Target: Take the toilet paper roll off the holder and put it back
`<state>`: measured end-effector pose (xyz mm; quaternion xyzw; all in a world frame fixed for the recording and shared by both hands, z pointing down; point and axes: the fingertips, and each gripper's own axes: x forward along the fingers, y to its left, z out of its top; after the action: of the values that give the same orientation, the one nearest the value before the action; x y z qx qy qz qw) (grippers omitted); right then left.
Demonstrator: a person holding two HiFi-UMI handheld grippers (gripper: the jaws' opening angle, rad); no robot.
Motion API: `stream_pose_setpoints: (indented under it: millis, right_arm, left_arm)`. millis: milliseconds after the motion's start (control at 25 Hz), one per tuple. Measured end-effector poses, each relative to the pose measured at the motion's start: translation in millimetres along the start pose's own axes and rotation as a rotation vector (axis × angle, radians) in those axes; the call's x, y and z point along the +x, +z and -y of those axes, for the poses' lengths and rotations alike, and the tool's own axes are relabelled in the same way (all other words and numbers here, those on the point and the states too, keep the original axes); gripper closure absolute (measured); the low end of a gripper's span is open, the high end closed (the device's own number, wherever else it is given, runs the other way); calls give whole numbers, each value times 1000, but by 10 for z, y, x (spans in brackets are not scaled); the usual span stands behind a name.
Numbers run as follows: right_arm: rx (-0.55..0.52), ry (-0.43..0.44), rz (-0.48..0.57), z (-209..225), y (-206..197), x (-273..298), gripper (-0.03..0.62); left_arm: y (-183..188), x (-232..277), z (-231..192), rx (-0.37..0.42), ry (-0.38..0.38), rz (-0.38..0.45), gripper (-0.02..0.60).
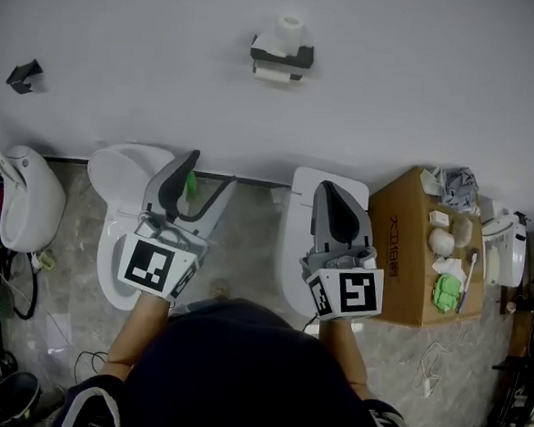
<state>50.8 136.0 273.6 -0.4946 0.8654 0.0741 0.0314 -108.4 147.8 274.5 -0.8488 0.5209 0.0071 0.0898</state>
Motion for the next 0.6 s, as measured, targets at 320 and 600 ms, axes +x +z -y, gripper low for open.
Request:
stream_pose_setpoints:
  millis: [320, 600]
  right_arm:
    - [-5, -106, -17, -82, -101, 220, 577]
    - [-37, -142, -51, -235, -146, 300, 579]
  left_arm:
    - [-118, 133, -317, -9, -89, 19, 337]
    - [-206, 155, -510, -35, -123, 33, 337]
